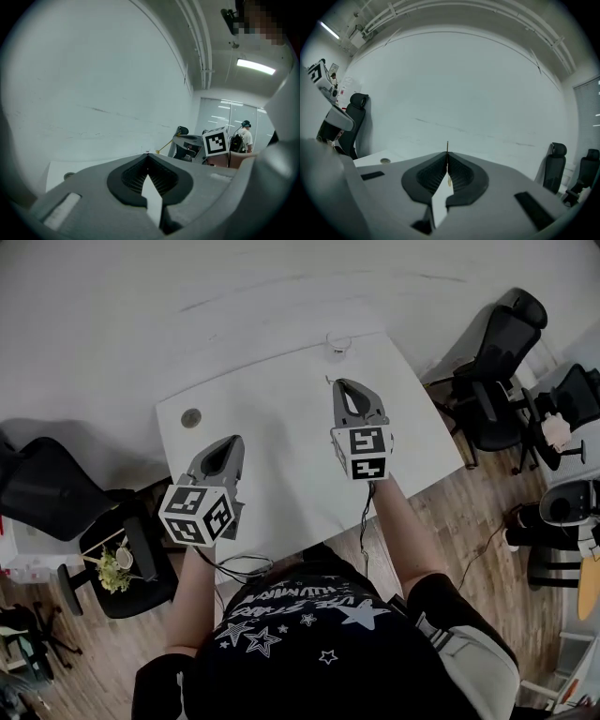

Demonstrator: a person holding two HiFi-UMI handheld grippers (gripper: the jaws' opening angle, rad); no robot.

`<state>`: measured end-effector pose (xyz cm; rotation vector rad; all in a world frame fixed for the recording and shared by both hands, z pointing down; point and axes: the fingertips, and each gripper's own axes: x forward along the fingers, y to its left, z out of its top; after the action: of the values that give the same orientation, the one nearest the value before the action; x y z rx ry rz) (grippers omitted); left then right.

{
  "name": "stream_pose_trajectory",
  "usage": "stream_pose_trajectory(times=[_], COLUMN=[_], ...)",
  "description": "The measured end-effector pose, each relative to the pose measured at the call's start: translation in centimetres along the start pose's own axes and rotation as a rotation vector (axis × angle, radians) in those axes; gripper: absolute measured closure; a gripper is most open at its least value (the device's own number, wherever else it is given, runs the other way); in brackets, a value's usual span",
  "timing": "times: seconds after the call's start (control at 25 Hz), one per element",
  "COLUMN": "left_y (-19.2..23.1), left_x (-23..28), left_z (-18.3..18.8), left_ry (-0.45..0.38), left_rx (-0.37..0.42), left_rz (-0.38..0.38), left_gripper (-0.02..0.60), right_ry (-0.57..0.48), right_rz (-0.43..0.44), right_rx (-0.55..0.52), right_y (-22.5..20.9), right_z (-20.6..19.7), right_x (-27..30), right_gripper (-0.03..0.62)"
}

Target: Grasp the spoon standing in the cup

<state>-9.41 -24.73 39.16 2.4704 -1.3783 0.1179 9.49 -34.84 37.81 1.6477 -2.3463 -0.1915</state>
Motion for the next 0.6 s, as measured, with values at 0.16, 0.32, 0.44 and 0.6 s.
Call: stream_pose_trajectory(times=[0.16, 0.32, 0.44, 0.6], left_y=[0.6, 1.3, 1.8, 2.4], left_x=[-2.8, -5.2, -7.0, -9.5], left_z=[-0.6, -1.1, -1.1, -1.1], left_ry=[-0.004, -0.026, -0.041, -0.049], left_rx=[-0.017, -0.048, -0.042, -0.025], left_rz=[-0.024, -0.055, -0.082, -0.122], left_gripper=[0.574, 0.574, 0.574, 0.574], right_ry=[0.022, 0.043, 0.046, 0.049], right_rz=[-0.014, -0.038, -0.065, -0.099], right_rx=[0.010, 0.011, 0.009, 0.013], right_y=[2.9, 5.5, 7.3, 9.9], right_z=[-0.3, -0.6, -0.3, 0.3], right_x=[-2.5, -5.0, -6.7, -9.3], right_gripper=[0.579, 0.579, 0.579, 0.579])
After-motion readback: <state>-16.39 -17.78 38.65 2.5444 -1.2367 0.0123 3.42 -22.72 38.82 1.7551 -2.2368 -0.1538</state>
